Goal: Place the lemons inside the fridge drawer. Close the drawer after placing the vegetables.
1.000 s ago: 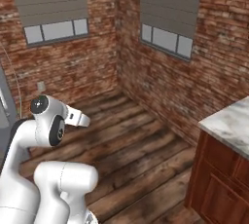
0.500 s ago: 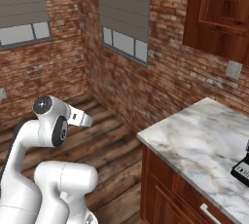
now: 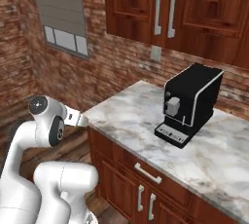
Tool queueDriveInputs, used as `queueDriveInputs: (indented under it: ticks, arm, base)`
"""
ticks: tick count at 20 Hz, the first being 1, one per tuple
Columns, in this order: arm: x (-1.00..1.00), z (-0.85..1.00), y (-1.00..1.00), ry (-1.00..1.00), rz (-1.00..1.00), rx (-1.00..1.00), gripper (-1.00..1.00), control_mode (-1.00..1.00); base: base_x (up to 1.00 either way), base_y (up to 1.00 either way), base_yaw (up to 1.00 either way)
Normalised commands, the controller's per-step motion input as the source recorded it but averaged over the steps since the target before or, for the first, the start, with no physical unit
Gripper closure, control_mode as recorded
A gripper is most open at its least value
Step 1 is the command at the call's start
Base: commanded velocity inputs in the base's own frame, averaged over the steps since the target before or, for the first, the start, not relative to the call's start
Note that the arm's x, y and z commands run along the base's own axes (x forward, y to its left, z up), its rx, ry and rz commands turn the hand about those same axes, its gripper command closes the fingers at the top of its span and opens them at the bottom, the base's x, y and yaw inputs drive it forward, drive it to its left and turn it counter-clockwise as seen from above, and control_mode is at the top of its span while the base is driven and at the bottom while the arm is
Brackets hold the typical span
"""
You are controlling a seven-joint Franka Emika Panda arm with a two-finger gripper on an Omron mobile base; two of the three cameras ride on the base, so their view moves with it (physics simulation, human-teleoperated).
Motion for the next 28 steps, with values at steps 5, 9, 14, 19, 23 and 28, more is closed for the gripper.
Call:
queueDriveInputs:
  ticks: [5,9,14,19,23,28]
  arm:
    - [0.0,0.0,0.0,0.0,0.0,0.0,-1.0,1.0]
    - [0.0,0.0,0.0,0.0,0.0,0.0,-1.0,1.0]
    - [0.0,0.0,0.0,0.0,0.0,0.0,-1.0,1.0]
    - [0.0,0.0,0.0,0.0,0.0,0.0,-1.0,1.0]
    - [0.0,0.0,0.0,0.0,0.0,0.0,-1.0,1.0]
    - [0.0,0.0,0.0,0.0,0.0,0.0,-1.0,1.0]
  base:
    - [-1.0,-0.08,-0.48]
    - [-0.69,-0.75,-0.37]
    - [-0.13,-1.0,-0.22]
    - [0.0,-1.0,-0.14]
    - [0.0,-1.0,-0.1]
    - [0.0,-1.0,-0.1]
